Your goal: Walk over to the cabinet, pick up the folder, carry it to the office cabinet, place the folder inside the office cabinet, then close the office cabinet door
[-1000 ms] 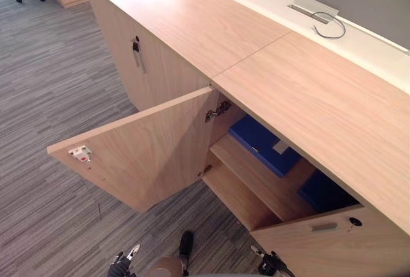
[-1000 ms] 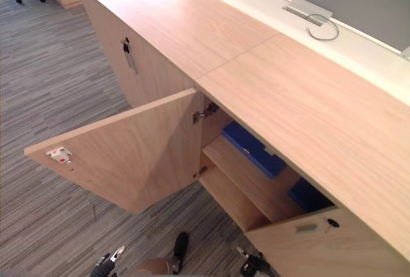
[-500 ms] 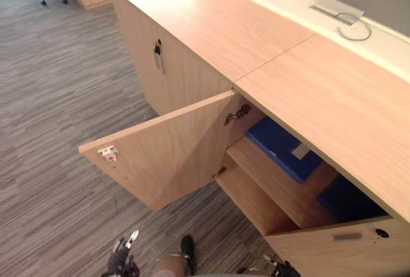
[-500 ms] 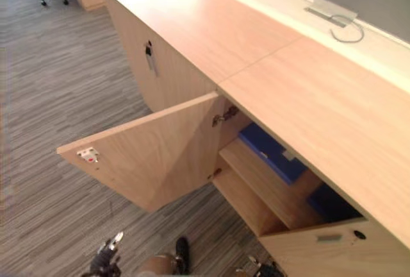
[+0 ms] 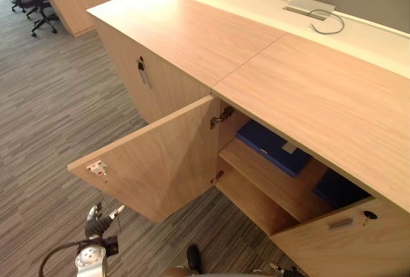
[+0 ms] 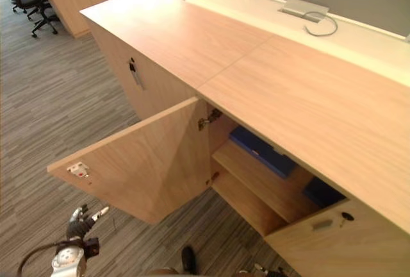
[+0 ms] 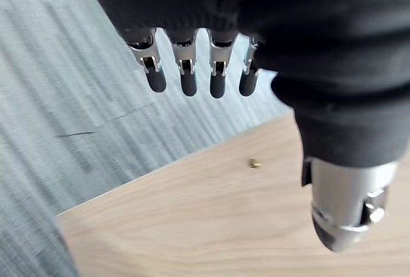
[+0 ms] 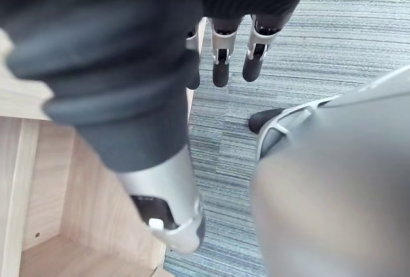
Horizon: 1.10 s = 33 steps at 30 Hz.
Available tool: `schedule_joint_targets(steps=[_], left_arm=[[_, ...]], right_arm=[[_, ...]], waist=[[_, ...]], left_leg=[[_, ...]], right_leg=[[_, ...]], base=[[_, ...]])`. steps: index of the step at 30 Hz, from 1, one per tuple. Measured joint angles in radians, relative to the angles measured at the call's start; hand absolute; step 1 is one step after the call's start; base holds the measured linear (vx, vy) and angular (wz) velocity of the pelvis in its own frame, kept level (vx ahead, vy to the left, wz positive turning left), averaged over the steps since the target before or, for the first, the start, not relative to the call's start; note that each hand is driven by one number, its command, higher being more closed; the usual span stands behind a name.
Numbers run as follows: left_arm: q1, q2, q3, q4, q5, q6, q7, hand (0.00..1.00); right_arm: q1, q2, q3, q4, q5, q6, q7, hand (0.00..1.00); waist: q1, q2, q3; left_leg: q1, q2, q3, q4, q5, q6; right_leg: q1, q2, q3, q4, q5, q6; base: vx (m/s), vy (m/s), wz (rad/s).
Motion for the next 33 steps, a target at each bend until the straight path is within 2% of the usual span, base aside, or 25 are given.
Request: schedule_joint_targets(steps=[7,11,14,22,24,25,28,29,30,31,32,33], left_arm=[[-0.015,0.042,-0.057,-0.072,0.193,0.02,0.053,0.0],[-0.02,0.127,-0.088,-0.14,0.261,0.019,0.091,0.0],[-0.026,0.172,-0.112,-0.18,0.278,0.015,0.096,0.0],[0.038,0.179,-0.195,-0.255,0.261,-0.007,0.094,0.0],[0.097,0.172,-0.239,-0.332,0.244,-0.013,0.091,0.0],[0.116,0.17,-0.25,-0.349,0.238,-0.018,0.088,0.0],[0.2,0.163,-0.318,-0.433,0.217,-0.041,0.053,0.0],[0.227,0.161,-0.354,-0.461,0.211,-0.058,0.024,0.0],[0.259,0.154,-0.386,-0.492,0.205,-0.084,-0.014,0.0],[0.276,0.146,-0.401,-0.51,0.201,-0.096,-0.038,0.0],[0.316,0.12,-0.441,-0.547,0.192,-0.123,-0.078,0.0],[0.338,0.096,-0.467,-0.553,0.18,-0.143,-0.106,0.0]], right_arm=[[0.004,-0.001,0.0,0.0,-0.003,0.001,0.012,0.0],[0.003,-0.003,0.001,0.002,-0.003,0.001,0.015,0.0],[0.002,-0.006,0.001,0.006,-0.003,0.0,0.015,0.0],[0.004,-0.04,-0.009,0.02,-0.003,0.0,0.015,0.0],[0.009,-0.035,-0.014,0.036,-0.004,0.0,0.015,0.0],[0.01,-0.032,-0.014,0.035,-0.009,0.0,0.015,0.0],[0.016,-0.011,-0.014,0.034,-0.041,-0.001,0.018,0.0],[0.023,0.001,-0.019,0.025,-0.039,-0.001,0.019,0.0],[0.029,0.013,-0.015,0.017,-0.042,-0.003,0.021,0.0],[0.033,0.016,-0.006,0.016,-0.044,-0.003,0.024,0.0],[0.041,0.009,-0.008,-0.001,-0.044,-0.004,0.027,0.0],[0.038,0.007,-0.01,-0.003,-0.048,-0.004,0.031,0.0]], waist=[[0.004,-0.001,-0.002],[0.009,-0.001,-0.006],[0.018,-0.002,-0.007],[0.036,-0.009,-0.005],[0.065,-0.02,-0.004],[0.069,-0.022,-0.003],[0.084,-0.036,-0.001],[0.082,-0.041,-0.001],[0.075,-0.074,0.007],[0.072,-0.079,0.01],[0.077,-0.054,0.001],[0.08,-0.042,-0.006]], left_leg=[[0.013,0.003,0.001,0.0,0.001,0.001],[0.031,0.002,0.004,0.0,0.001,0.001],[0.033,0.002,0.003,0.0,0.001,0.001],[0.04,-0.006,0.007,0.001,0.005,0.002],[0.039,-0.009,0.029,0.002,0.006,0.004],[0.04,-0.01,0.034,0.002,0.006,0.004],[0.037,-0.02,0.057,0.002,-0.002,0.015],[0.031,-0.027,0.073,0.001,-0.006,0.014],[0.015,-0.043,0.108,0.059,-0.038,0.026],[-0.012,-0.033,0.119,0.16,-0.065,0.042],[-0.017,-0.009,0.125,0.204,-0.118,0.077],[-0.017,0.002,0.145,0.181,-0.123,0.084]], right_leg=[[0.017,0.005,0.0,-0.003,-0.002,-0.002],[0.035,0.004,0.0,-0.003,-0.002,-0.003],[0.035,0.003,0.0,-0.002,-0.002,-0.003],[0.024,-0.017,0.004,0.035,-0.001,-0.001],[-0.005,-0.03,0.026,0.078,-0.001,-0.001],[-0.011,-0.035,0.028,0.092,-0.001,-0.001],[-0.045,-0.068,0.019,0.148,-0.005,-0.002],[-0.043,-0.09,-0.028,0.155,-0.018,-0.014],[-0.04,-0.142,-0.086,0.156,-0.025,-0.011],[-0.037,-0.158,-0.108,0.167,-0.025,-0.011],[-0.027,-0.168,-0.151,0.177,-0.017,-0.036],[-0.021,-0.173,-0.174,0.18,-0.009,-0.065]], base=[[0.02,-0.025,0.01],[0.0,0.0,0.0],[-0.05,-0.002,0.01],[-0.06,0.01,-0.01],[-0.08,0.027,-0.18],[-0.08,0.031,-0.19],[-0.11,0.048,-0.1],[-0.13,0.094,0.17],[-0.11,0.116,0.27],[-0.02,0.099,0.1],[0.0,0.086,-0.25],[-0.01,0.115,-0.6]])
